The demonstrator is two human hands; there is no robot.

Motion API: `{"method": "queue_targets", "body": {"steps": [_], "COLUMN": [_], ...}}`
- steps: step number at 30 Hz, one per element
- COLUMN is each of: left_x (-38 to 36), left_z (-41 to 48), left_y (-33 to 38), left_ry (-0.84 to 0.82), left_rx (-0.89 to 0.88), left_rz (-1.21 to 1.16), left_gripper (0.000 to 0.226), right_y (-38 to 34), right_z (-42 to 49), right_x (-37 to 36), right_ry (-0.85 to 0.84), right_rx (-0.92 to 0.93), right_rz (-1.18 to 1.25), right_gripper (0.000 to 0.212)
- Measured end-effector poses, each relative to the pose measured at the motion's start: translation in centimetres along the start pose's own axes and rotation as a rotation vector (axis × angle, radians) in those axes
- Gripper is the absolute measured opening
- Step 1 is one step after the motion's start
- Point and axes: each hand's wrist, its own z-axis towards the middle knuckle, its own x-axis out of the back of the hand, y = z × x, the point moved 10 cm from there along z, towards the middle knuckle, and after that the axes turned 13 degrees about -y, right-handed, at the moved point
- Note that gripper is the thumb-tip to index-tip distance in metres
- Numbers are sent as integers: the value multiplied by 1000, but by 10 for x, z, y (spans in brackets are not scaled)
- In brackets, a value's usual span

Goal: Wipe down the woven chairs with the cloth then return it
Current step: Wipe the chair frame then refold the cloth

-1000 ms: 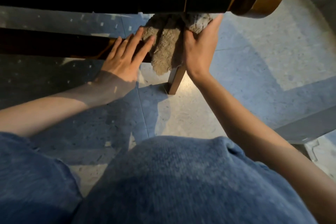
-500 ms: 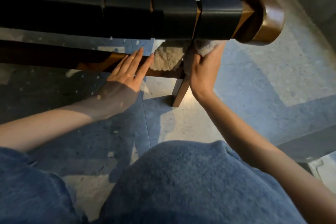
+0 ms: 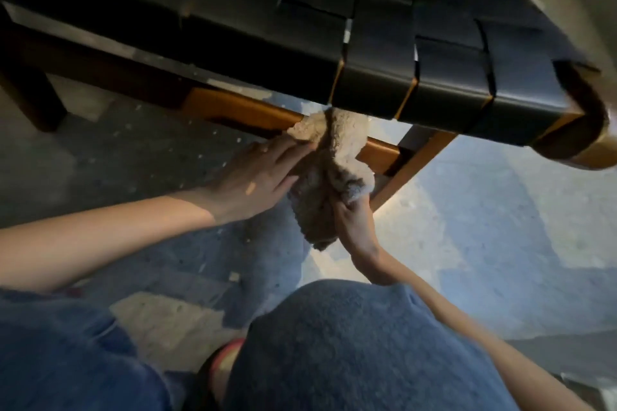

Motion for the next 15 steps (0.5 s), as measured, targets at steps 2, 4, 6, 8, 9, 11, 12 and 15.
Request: {"method": "queue_targets", "body": {"steps": [2, 4, 6, 8, 9, 11, 12, 15], "left_x": [-3, 2, 10, 15, 18, 29, 36, 55], "left_z": [-9, -25, -45, -66, -78, -105, -118, -142], "left_y": [-15, -38, -62, -82, -92, -109, -116, -129], "left_ry": [-78, -98, -101, -133, -143, -142, -132, -80], "left_rx": [75, 187, 299, 399, 448, 553, 590, 625], "left_rz": [-80, -120, -152, -191, -205, -213, -203, -236], "left_gripper": [45, 41, 37, 36, 38, 48, 52, 50], "right_y": [-23, -41, -54, -67, -75, -100, -116, -156], "right_z": [16, 27, 33, 33, 32, 26, 22, 25], "right_x": [-24, -48, -75, -95, -103, -117, -123, -132], "right_ry": [-86, -184, -281, -318, -312, -274, -247, -104], "right_rx": [72, 103, 105, 105, 115, 223, 306, 495], "right_rz": [-51, -86, -125, -231, -321, -476, -537, -688], "right_gripper": [36, 30, 22, 23, 33, 57, 64, 62]}}
